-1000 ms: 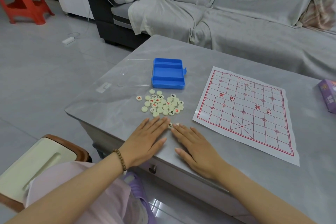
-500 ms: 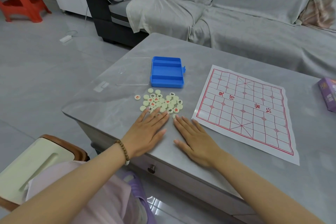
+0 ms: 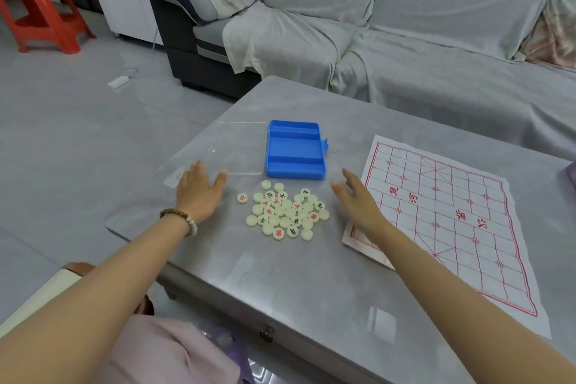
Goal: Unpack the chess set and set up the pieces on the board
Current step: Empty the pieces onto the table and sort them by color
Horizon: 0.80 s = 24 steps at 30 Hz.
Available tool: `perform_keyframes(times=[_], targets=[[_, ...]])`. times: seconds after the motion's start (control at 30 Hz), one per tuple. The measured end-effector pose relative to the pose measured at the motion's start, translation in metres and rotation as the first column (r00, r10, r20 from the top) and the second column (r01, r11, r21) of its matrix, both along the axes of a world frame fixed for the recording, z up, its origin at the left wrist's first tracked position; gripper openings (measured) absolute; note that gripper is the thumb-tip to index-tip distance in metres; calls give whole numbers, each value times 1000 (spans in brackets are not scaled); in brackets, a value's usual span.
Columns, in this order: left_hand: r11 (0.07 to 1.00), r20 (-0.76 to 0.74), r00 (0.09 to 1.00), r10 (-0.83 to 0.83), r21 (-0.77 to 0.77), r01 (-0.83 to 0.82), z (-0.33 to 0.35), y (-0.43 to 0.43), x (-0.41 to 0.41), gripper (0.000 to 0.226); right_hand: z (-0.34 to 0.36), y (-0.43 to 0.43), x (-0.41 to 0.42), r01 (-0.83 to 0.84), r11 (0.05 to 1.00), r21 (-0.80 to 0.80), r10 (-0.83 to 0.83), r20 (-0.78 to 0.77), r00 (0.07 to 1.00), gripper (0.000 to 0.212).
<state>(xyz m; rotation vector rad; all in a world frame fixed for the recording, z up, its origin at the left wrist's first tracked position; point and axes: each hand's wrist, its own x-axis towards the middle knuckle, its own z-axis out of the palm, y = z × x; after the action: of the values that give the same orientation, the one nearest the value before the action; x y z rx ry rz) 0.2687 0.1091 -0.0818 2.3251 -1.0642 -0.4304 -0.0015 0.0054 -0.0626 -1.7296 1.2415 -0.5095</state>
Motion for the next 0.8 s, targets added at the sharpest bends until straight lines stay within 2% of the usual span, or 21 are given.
perform_keyframes(times=[0.13,0.27,0.37,0.43,0.47,0.5,0.57,0.7,0.8], targets=[[996,-97,993,61,-57,-67,1,-23,10,52,5,-37,32,117,988,96,-121,32,992,57],[963,-285,953,104,-209,-168,6,-42,8,49,-1,-66,64,138,986,95,-140,13,990,41],[862,-507,849,150,-352,-363,13,-52,10,53,-4,-78,75,249,949,192,-269,87,959,47],[781,-650,754,97,-420,-463,23,-58,7,51,-3,-80,77,306,922,238,-341,127,931,48],[772,-712,701,48,-419,-478,29,-61,3,48,-2,-80,77,318,915,248,-359,139,923,48],[781,-751,660,-1,-413,-469,33,-64,-2,42,-2,-81,75,324,912,250,-367,145,919,49],[811,-764,642,-69,-417,-410,39,-67,-11,33,2,-81,69,324,910,259,-372,163,914,50],[807,-768,615,-178,-471,-356,54,-62,-26,36,20,-78,42,298,855,424,-427,251,869,45],[832,-729,624,-283,-510,-219,75,-57,-47,38,40,-70,9,243,823,514,-467,367,805,45]])
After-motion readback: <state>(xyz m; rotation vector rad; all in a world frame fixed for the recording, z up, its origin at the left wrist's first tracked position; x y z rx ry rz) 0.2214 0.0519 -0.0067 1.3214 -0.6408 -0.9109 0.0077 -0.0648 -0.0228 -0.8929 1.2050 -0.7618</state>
